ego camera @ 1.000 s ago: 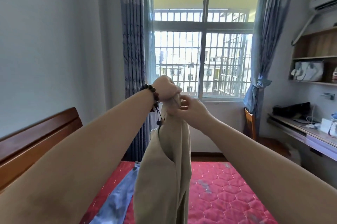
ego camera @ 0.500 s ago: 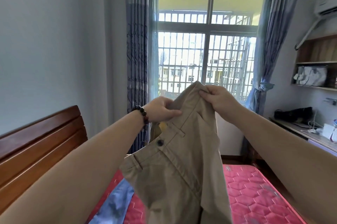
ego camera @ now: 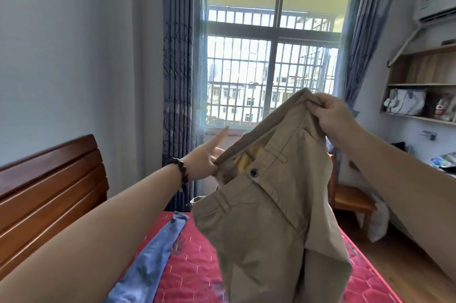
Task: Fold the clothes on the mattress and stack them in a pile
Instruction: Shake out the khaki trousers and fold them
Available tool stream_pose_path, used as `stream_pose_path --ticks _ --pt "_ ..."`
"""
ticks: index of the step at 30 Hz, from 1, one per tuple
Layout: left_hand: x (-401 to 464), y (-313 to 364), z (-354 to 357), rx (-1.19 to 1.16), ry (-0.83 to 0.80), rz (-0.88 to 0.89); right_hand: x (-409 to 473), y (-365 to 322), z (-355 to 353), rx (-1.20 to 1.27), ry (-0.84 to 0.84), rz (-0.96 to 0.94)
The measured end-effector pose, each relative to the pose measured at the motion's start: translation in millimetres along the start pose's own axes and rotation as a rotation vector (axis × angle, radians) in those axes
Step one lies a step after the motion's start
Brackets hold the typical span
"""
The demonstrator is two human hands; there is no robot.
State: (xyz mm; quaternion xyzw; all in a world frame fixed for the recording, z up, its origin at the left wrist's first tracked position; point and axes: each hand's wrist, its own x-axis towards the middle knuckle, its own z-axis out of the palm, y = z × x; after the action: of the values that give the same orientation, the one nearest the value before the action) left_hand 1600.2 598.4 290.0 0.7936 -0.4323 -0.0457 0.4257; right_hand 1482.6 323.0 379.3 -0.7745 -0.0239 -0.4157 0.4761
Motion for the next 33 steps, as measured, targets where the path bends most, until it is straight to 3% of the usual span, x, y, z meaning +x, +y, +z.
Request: stream_pose_path --ticks 6,10,13,19,22,25,28,33 --pt "-14 -20 -15 0.186 -0.075 -0.192 4 8 -30 -0.032 0.091 0.03" --pt "-19 -32 10 0.093 -0.158 -0.363 5 9 -32 0.02 0.085 0.045" --pt "-26 -41 24 0.067 -0.199 -0.389 9 10 -40 -0.012 0.112 0.041" --pt "-22 -35 23 -0.761 0.276 -0.396 11 29 -70 -0.252 0.197 0.067" --pt "-18 -17 24 -0.987 0.215 -0.338 9 40 -77 -0.283 0.219 0.105" --pt "-19 -11 12 -0.65 0.124 -0.201 4 50 -86 -0.244 0.221 0.187" --pt "-19 -10 4 -0.188 0.213 -0.091 -4 60 -96 -0.188 0.194 0.234" --pt "-13 -11 -7 0.005 0.474 0.032 -13 67 -101 0.005 0.119 0.255"
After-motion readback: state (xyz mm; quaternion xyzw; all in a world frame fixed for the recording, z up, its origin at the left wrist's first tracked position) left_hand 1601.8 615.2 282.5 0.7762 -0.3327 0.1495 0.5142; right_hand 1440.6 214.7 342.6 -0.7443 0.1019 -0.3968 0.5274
